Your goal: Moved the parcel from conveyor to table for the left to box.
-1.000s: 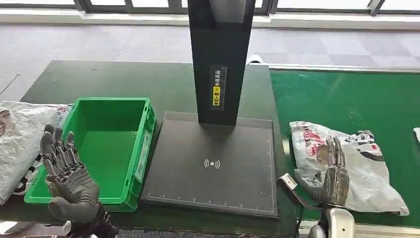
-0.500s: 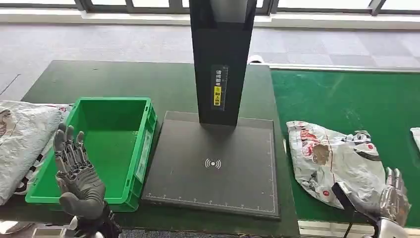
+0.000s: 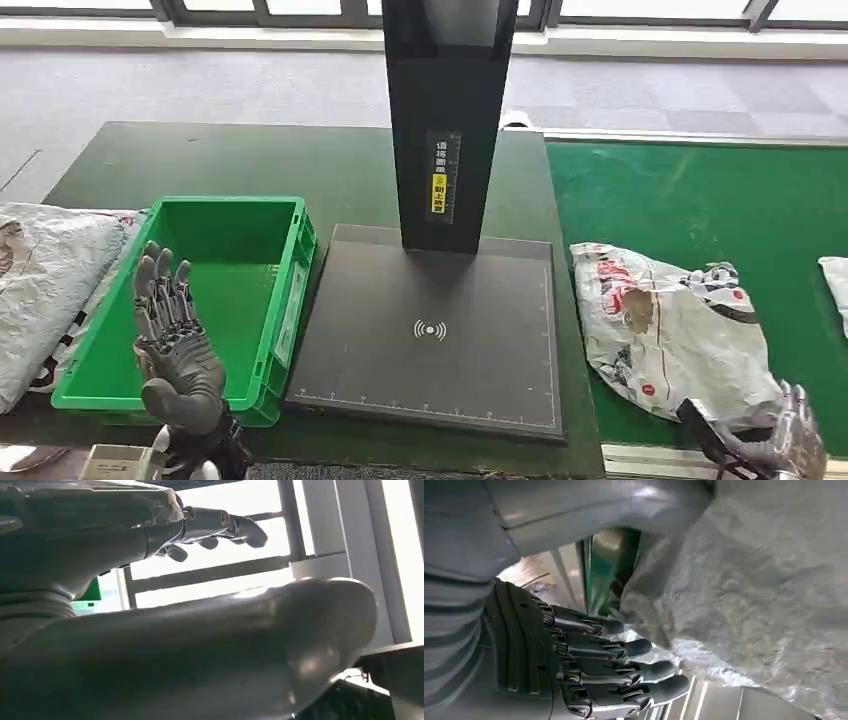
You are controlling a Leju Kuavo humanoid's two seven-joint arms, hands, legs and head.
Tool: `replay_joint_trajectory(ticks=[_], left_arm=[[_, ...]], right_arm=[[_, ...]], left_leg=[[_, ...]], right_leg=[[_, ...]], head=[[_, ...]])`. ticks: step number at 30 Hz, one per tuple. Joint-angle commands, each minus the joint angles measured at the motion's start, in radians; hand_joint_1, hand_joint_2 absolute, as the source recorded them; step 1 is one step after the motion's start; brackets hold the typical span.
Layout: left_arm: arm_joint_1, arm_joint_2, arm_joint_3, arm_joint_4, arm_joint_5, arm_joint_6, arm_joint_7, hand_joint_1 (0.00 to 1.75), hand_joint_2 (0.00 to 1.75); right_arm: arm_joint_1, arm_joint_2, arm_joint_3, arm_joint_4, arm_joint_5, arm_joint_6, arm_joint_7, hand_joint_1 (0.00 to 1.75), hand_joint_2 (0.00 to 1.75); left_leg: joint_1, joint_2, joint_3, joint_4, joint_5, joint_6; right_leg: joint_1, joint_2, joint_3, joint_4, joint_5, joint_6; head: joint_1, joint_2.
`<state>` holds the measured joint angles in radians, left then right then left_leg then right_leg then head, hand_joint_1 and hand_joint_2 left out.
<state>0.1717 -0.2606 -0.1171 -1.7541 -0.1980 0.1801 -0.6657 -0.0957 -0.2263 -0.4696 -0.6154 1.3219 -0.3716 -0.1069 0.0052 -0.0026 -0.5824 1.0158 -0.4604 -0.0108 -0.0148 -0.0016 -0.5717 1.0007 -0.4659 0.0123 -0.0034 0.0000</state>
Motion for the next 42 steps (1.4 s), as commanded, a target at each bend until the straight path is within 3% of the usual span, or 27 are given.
replay_joint_trajectory(ticks=[1, 2, 3, 8, 11, 17, 19, 21, 22, 23, 26, 28, 36, 39, 42], left_arm=[[-0.05, 0.043, -0.022, 0.095, -0.002, 0.002, -0.032, 0.0, 0.0], [-0.05, 0.043, -0.022, 0.095, -0.002, 0.002, -0.032, 0.0, 0.0], [-0.035, 0.046, -0.024, 0.082, -0.009, 0.029, -0.032, 0.0, 0.0], [-0.022, 0.055, -0.035, 0.069, -0.005, 0.042, -0.032, 0.0, 0.0], [-0.023, 0.059, -0.048, 0.074, 0.002, 0.063, -0.032, 0.0, 0.0], [-0.023, 0.059, -0.048, 0.074, 0.002, 0.063, -0.032, 0.0, 0.0], [-0.026, 0.057, -0.055, 0.079, 0.004, 0.075, -0.032, 0.0, 0.0], [-0.031, 0.054, -0.06, 0.089, 0.003, 0.084, -0.032, 0.0, 0.0], [-0.034, 0.054, -0.064, 0.094, 0.003, 0.089, -0.032, 0.0, 0.0], [-0.044, 0.058, -0.075, 0.104, 0.005, 0.103, -0.032, 0.0, 0.0], [-0.059, 0.061, -0.077, 0.112, 0.005, 0.115, -0.032, 0.0, 0.0], [-0.064, 0.06, -0.073, 0.111, 0.004, 0.112, -0.032, 0.0, 0.0], [-0.064, 0.059, -0.071, 0.108, 0.004, 0.108, -0.032, 0.0, 0.0], [-0.066, 0.052, -0.063, 0.094, 0.0, 0.091, -0.032, 0.0, 0.0], [-0.049, 0.046, -0.053, 0.068, -0.012, 0.093, -0.032, 0.0, 0.0]], right_arm=[[-0.053, 0.093, -0.05, 0.114, -0.015, -0.008, -0.034, 0.94, 1.75], [-0.053, 0.093, -0.05, 0.114, -0.015, -0.008, -0.034, 1.75, 1.75], [-0.064, 0.109, -0.059, 0.107, -0.06, -0.02, -0.118, 1.75, 1.75], [-0.085, 0.124, -0.058, 0.114, -0.079, -0.053, -0.129, 1.75, 1.75], [-0.083, 0.135, -0.087, 0.073, -0.185, -0.099, -0.233, 1.75, 1.75], [-0.083, 0.135, -0.087, 0.073, -0.185, -0.099, -0.233, 1.75, 1.75], [-0.065, 0.158, -0.121, -0.004, -0.302, -0.128, -0.347, 1.75, 1.75], [-0.007, 0.232, -0.175, -0.215, -0.557, -0.132, -0.579, 1.75, 1.75], [0.033, 0.256, -0.159, -0.328, -0.643, -0.115, -0.591, 1.75, 1.75], [0.139, 0.288, -0.07, -0.588, -0.808, -0.133, -0.591, 1.75, 1.75], [0.287, 0.299, 0.091, -0.898, -0.99, -0.221, -0.591, 1.75, 1.75], [0.364, 0.305, 0.225, -1.077, -1.013, -0.321, -0.591, 1.75, 1.75], [0.364, 0.318, 0.234, -1.107, -0.988, -0.327, -0.591, 1.75, 1.75], [0.409, 0.364, 0.358, -1.252, -0.929, -0.327, -0.591, 1.75, 1.75], [0.416, 0.405, 0.429, -1.278, -0.83, -0.327, -0.591, 1.75, 1.75]], left_leg=[[0.001, 0.002, 0.003, -0.003, 0.001, -0.001], [0.001, 0.002, 0.002, -0.002, 0.001, 0.0], [0.001, 0.002, 0.002, -0.002, 0.001, 0.0], [0.001, 0.005, 0.003, -0.002, 0.001, -0.001], [0.001, 0.003, 0.003, -0.002, 0.001, -0.001], [0.001, 0.003, 0.002, -0.002, 0.001, -0.001], [0.0, 0.003, 0.002, -0.002, 0.001, -0.001], [0.0, 0.003, 0.002, -0.002, 0.001, -0.001], [0.0, 0.003, 0.002, -0.003, 0.001, -0.001], [0.0, 0.002, 0.001, -0.002, 0.001, -0.001], [0.0, -0.001, 0.001, -0.003, 0.001, -0.002], [-0.001, -0.004, -0.001, -0.001, 0.001, -0.001], [-0.001, 0.0, 0.002, -0.002, -0.001, -0.004], [0.0, 0.001, 0.001, -0.001, -0.002, -0.003], [0.001, 0.001, 0.0, 0.0, -0.002, -0.004]], right_leg=[[0.001, 0.002, 0.002, -0.003, 0.002, -0.001], [0.001, 0.002, 0.002, -0.002, 0.001, -0.001], [0.001, 0.002, 0.001, -0.002, 0.001, -0.001], [0.001, 0.004, 0.002, -0.002, 0.001, -0.001], [0.001, 0.002, 0.002, -0.002, 0.001, -0.001], [0.001, 0.003, 0.002, -0.002, 0.001, -0.001], [0.0, 0.002, 0.002, -0.001, 0.001, -0.001], [0.0, 0.002, 0.001, -0.001, 0.001, -0.001], [0.0, 0.002, 0.001, -0.002, 0.001, -0.001], [0.0, 0.002, 0.0, 0.0, 0.0, -0.001], [0.0, -0.001, 0.0, 0.0, -0.001, -0.002], [-0.001, -0.005, -0.001, 0.002, -0.002, -0.002], [0.0, -0.001, 0.001, 0.001, -0.003, -0.002], [-0.001, 0.0, 0.0, 0.003, -0.004, -0.002], [0.0, 0.001, 0.0, 0.002, -0.004, -0.002]], head=[[0.0, 0.0], [0.0, 0.0], [0.0, 0.0], [0.0, 0.0], [0.0, 0.0], [0.0, 0.0], [0.0, 0.0], [0.0, 0.0], [0.0, 0.0], [0.0, 0.0], [0.0, 0.0], [0.0, 0.0], [0.0, 0.0], [0.0, 0.0], [0.0, 0.0]])
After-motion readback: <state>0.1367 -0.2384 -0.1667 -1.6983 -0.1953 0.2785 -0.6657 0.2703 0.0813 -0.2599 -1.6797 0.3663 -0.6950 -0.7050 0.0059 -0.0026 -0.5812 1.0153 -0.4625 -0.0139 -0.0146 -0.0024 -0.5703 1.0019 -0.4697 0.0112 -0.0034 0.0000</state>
